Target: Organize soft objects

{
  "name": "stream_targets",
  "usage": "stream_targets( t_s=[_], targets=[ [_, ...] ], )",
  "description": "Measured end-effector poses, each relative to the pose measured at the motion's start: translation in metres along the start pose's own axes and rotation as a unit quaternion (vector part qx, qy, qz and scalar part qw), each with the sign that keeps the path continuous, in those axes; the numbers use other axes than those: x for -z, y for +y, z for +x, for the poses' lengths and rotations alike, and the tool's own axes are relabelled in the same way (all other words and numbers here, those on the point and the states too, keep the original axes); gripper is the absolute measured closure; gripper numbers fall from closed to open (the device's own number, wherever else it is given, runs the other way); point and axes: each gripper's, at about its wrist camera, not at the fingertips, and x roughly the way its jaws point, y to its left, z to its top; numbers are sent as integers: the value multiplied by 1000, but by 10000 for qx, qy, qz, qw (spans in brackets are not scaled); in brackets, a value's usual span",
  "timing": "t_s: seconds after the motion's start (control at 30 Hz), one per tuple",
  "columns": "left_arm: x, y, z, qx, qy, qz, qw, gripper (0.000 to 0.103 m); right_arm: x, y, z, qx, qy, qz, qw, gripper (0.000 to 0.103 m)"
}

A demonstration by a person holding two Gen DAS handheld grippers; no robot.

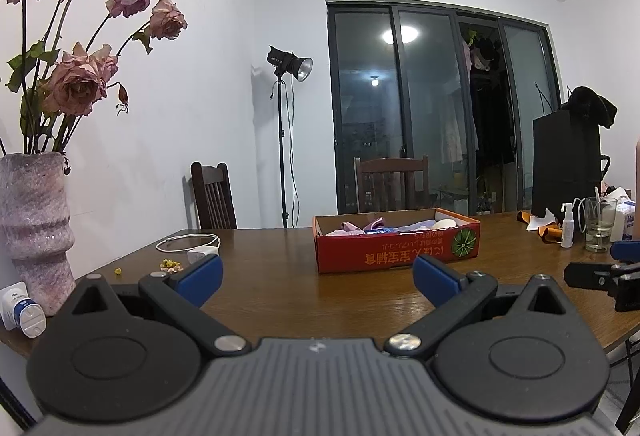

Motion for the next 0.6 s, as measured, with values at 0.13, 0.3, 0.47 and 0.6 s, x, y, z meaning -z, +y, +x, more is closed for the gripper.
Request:
stream_targets(
  t_s=[0.13, 0.3, 0.47, 0.6],
  targets=[
    [-1, -1, -1, 7, 11, -2, 10000, 0, -1, 0, 0, 4, -46, -36, 10000, 0],
    [-2, 0, -1, 21, -6, -44, 10000, 0, -3, -1, -1, 15, -69, -70, 10000, 0],
    [-3, 2, -1, 76, -2, -86, 9999, 0, -3, -2, -2, 25, -85, -83, 9999, 0],
    [-2, 2, 0, 65, 2, -162, 9998, 0, -3, -2, -1, 19, -66, -91, 9999, 0]
  ],
)
